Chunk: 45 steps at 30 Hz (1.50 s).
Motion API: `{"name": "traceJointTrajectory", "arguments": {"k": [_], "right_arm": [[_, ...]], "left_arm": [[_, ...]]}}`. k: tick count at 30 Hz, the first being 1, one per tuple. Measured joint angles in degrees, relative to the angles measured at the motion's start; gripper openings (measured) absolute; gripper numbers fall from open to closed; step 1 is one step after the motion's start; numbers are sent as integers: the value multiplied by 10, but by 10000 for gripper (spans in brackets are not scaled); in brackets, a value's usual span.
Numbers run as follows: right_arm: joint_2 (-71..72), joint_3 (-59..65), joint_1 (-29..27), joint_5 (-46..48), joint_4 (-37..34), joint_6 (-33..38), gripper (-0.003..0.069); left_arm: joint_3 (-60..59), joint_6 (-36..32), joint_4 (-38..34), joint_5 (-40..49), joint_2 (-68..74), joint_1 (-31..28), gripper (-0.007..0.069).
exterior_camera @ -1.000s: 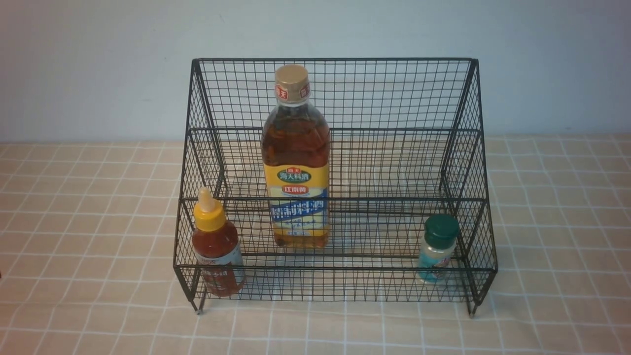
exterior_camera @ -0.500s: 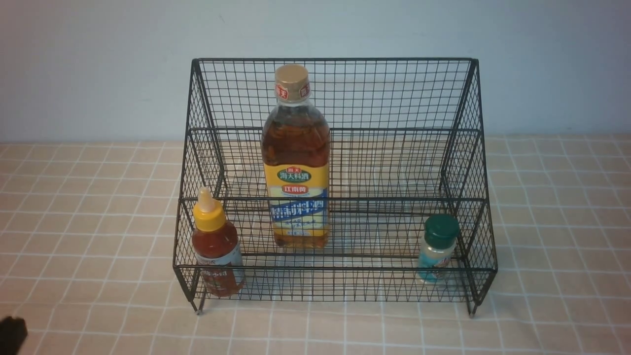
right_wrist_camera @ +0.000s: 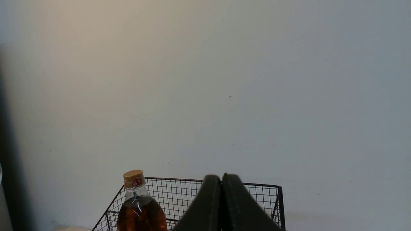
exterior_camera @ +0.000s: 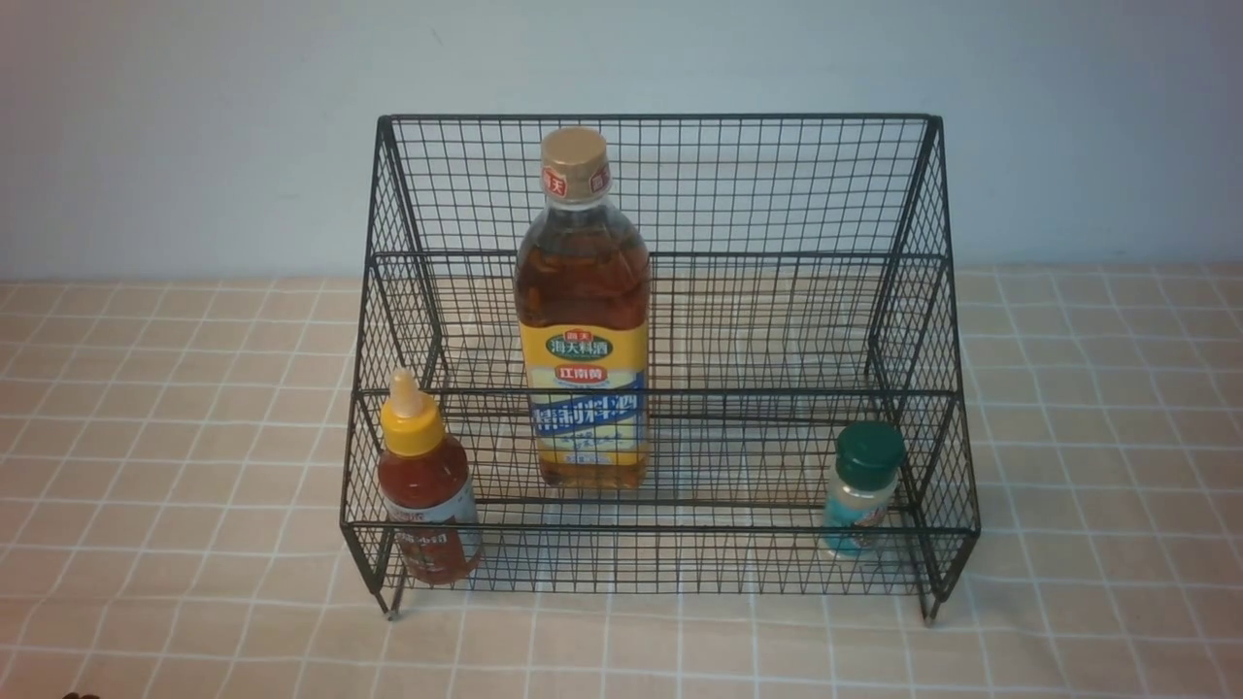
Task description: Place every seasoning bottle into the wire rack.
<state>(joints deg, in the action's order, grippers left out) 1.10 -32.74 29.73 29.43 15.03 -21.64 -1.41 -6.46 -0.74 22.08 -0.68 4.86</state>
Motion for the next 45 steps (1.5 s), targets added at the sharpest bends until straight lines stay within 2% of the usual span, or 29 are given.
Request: {"name": "traceJointTrajectory", "arguments": {"k": [22, 24, 29, 33, 37, 40, 44, 45], "right_arm": [[0, 1, 0, -2, -1, -8, -11], [0, 7, 0, -11, -11, 6, -11], [0, 59, 0, -80, -118, 147, -11], [0, 90, 0, -104, -169, 191, -11], [0, 124, -2, -112, -182, 200, -11], [0, 164, -34, -114, -183, 205, -11], [0, 255, -153, -115, -179, 206, -11], [0, 259, -158, -115, -179, 206, -11]], "left_arm": [[0, 0, 0, 0, 0, 0, -6], [0, 0, 0, 0, 0, 0, -6], [0, 0, 0, 0, 0, 0, -6], [0, 0, 0, 0, 0, 0, -6], [0, 0, 0, 0, 0, 0, -6], [0, 0, 0, 0, 0, 0, -6], [0, 0, 0, 0, 0, 0, -6], [0, 0, 0, 0, 0, 0, -6]]}}
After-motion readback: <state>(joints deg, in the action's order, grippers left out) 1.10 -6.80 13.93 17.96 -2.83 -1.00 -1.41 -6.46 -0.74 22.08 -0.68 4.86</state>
